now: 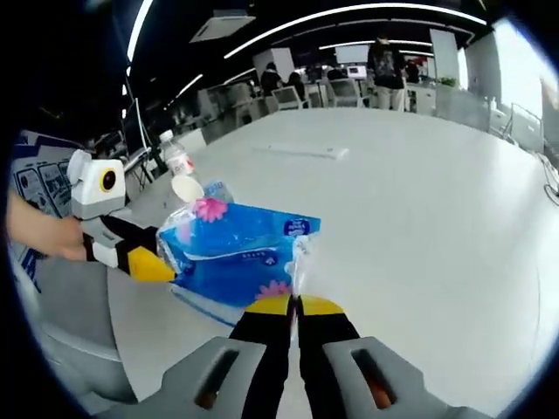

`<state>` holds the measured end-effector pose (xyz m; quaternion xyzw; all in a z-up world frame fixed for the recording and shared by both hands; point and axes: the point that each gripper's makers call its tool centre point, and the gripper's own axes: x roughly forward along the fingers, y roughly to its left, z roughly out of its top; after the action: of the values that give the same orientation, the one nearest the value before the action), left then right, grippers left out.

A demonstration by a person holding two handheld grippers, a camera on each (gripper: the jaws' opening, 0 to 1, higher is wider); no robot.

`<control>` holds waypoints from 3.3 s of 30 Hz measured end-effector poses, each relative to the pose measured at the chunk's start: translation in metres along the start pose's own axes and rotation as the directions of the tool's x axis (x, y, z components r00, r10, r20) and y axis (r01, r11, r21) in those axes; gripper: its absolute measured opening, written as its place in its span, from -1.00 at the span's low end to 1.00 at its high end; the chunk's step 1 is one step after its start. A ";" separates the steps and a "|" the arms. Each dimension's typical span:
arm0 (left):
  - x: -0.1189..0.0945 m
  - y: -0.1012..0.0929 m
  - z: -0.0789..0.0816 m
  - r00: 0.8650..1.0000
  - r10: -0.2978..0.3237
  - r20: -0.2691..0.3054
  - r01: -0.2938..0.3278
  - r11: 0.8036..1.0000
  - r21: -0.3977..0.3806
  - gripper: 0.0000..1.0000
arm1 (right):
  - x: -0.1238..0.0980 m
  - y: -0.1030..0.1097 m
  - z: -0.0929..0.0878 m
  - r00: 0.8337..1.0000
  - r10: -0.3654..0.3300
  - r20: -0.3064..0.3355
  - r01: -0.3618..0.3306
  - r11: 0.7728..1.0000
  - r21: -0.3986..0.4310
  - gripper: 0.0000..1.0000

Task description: Arrange the tabletop items into an orderly group along one side of the table until the central work area is clear of visible clutter.

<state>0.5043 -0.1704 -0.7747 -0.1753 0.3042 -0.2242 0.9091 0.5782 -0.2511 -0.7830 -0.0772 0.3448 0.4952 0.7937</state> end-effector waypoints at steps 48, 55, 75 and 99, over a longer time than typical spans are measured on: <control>0.099 0.032 0.044 0.986 0.149 -0.071 -0.138 0.981 0.137 -0.92 | 0.011 -0.097 0.001 0.995 -0.097 0.029 0.092 0.986 0.141 -1.00; 0.110 0.035 0.043 0.982 0.158 -0.107 -0.139 0.977 0.164 -0.94 | 0.013 -0.105 0.000 0.994 -0.113 0.016 0.109 0.985 0.136 -1.00; 0.144 0.027 0.047 0.980 0.130 -0.150 -0.100 0.976 0.192 -0.94 | 0.007 -0.132 -0.011 0.987 -0.163 -0.014 0.163 0.970 0.182 -1.00; 0.146 0.038 0.044 0.976 0.142 -0.168 -0.117 0.982 0.151 -0.94 | 0.015 -0.137 -0.012 0.986 -0.162 -0.026 0.164 0.970 0.177 -1.00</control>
<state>0.6476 -0.2058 -0.8284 -0.0702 0.3784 -0.2001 0.9010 0.6917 -0.3136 -0.8311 -0.0369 0.3848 0.3950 0.8334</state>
